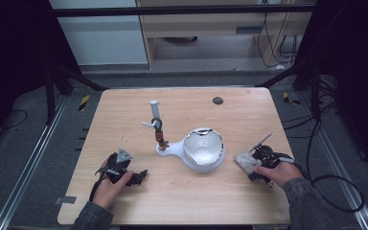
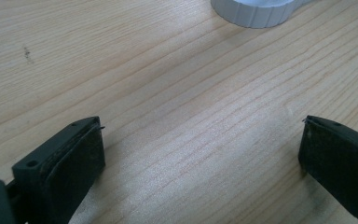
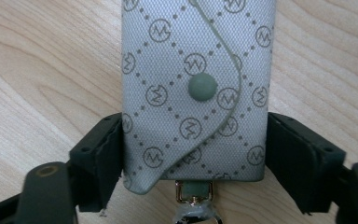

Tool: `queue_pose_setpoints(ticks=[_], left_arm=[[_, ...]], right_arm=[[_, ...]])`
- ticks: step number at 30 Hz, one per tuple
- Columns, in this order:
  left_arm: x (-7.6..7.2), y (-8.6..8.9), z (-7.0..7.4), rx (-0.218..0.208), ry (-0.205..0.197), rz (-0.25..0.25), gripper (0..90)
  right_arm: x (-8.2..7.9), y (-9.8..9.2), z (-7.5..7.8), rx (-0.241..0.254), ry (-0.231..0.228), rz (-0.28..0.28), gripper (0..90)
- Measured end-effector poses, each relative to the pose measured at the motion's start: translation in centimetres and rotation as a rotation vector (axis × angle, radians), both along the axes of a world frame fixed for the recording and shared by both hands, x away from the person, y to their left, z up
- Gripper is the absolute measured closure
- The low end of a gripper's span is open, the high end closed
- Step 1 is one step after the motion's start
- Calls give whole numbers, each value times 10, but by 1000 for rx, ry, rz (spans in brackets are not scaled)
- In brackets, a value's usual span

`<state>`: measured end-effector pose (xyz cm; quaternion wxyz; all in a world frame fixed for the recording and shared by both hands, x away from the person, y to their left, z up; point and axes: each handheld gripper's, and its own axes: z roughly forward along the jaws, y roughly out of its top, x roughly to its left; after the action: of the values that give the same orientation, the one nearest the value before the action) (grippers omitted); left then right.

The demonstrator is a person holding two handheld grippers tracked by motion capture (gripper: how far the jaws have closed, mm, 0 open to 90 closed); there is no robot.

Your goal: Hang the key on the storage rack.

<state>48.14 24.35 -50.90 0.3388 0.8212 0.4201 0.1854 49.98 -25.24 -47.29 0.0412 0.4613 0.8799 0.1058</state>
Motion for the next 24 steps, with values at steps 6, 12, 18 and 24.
queue_pose_setpoints(ticks=[6, 12, 18, 24], left_arm=[[0, 0, 0, 0, 0, 0, 0], [0, 0, 0, 0, 0, -1, 0], [0, 0, 0, 0, 0, -1, 0], [0, 0, 0, 0, 0, -1, 0]], right_arm=[[-1, 2, 2, -13, -15, 12, 279], [1, -4, 3, -39, -60, 102, 297], [-1, -1, 7, -50, -61, 92, 305], [-3, 2, 13, -60, -69, 98, 308]])
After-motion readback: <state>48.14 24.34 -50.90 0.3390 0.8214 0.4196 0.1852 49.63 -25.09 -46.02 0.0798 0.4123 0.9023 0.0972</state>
